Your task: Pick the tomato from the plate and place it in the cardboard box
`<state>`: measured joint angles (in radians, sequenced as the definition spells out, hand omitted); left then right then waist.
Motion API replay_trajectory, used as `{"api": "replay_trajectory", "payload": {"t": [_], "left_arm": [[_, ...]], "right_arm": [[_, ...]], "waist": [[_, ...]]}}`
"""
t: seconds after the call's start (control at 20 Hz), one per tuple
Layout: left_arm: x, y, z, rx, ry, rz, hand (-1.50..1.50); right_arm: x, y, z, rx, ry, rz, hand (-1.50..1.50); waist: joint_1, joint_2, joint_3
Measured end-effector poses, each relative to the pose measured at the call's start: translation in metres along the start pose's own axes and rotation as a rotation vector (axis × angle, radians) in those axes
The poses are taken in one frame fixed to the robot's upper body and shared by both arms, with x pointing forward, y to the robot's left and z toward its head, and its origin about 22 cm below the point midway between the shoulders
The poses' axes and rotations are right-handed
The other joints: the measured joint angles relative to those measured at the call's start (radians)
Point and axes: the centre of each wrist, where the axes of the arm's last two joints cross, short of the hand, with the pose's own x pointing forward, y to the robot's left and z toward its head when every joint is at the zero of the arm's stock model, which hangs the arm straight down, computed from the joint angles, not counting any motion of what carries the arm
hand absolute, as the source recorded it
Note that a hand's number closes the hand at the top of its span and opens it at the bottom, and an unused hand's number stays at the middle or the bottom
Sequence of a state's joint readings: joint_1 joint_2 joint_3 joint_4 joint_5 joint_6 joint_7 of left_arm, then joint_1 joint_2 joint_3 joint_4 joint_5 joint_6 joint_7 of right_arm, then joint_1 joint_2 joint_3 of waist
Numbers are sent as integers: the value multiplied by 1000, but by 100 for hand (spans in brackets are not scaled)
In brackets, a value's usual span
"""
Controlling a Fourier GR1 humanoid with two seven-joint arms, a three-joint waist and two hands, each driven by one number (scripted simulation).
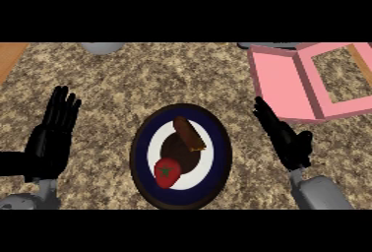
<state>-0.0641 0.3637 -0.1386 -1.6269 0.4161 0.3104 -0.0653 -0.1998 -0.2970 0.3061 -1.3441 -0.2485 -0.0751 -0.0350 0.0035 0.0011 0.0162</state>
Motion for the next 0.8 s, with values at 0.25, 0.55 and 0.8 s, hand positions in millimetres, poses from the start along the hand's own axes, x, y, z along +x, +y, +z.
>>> {"api": "replay_trajectory", "payload": {"t": [0.25,0.55,0.8], "left_arm": [[15,5,-12,-135,-71,-182,0],[20,1,-22,-339,-106,-364,0],[19,-5,-33,-396,-110,-397,0]], "right_arm": [[80,12,-24,119,-283,19,-150],[159,7,-36,246,-525,312,-150],[161,16,-36,358,-665,493,-150]], "waist": [[-9,-7,-11],[-13,-5,-17],[-8,0,-16]]}}
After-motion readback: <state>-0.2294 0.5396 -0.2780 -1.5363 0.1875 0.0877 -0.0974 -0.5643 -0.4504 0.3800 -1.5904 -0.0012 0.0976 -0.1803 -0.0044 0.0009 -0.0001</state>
